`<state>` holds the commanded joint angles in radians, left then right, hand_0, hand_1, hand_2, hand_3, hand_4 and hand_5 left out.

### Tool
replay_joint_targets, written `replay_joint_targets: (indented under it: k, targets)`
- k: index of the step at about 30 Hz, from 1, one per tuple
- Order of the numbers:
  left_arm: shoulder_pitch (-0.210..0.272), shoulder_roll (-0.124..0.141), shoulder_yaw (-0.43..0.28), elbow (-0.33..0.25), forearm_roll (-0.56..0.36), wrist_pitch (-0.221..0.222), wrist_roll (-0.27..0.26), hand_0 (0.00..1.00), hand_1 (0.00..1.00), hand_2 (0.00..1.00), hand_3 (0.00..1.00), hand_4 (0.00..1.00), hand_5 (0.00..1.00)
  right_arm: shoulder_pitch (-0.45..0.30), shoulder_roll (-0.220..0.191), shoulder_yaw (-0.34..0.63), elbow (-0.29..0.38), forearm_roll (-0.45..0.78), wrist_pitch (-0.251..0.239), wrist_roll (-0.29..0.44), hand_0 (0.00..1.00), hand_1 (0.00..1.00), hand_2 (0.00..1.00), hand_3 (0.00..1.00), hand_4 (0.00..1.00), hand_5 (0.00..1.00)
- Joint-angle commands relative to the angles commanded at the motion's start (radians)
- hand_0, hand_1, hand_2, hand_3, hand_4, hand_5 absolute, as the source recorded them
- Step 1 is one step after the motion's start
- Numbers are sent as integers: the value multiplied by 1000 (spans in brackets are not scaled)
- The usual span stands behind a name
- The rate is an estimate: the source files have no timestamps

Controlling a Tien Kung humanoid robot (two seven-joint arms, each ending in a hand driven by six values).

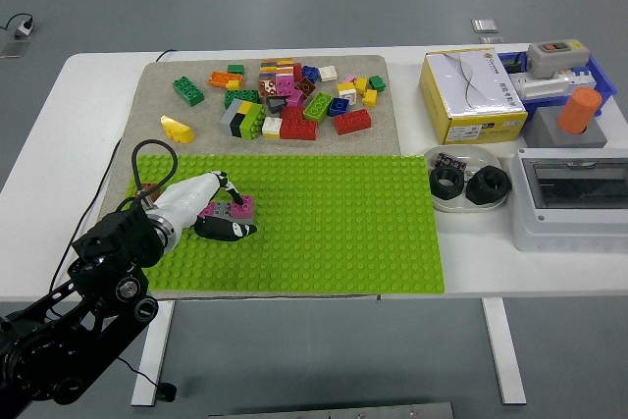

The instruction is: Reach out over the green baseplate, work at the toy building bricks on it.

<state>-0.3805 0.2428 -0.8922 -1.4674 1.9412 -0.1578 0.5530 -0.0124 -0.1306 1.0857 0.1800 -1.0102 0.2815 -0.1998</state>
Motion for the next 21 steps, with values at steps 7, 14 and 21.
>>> replay_joint_targets:
  k: [7,14,21]
  targets:
    - [-9,27,-11,-61,10,-27,28,998,976,987,626,859,329,-1,0,11,0,-7,-2,-1,655,667,726,860,589,998]
    - [-10,46,-51,-122,14,-34,35,998,972,978,625,843,301,-1,-1,14,0,-10,-2,-3,658,667,726,860,587,998]
    - [11,73,-131,-159,2,7,-58,998,964,961,606,763,159,2,-1,16,0,-17,-2,-7,660,667,729,862,587,998]
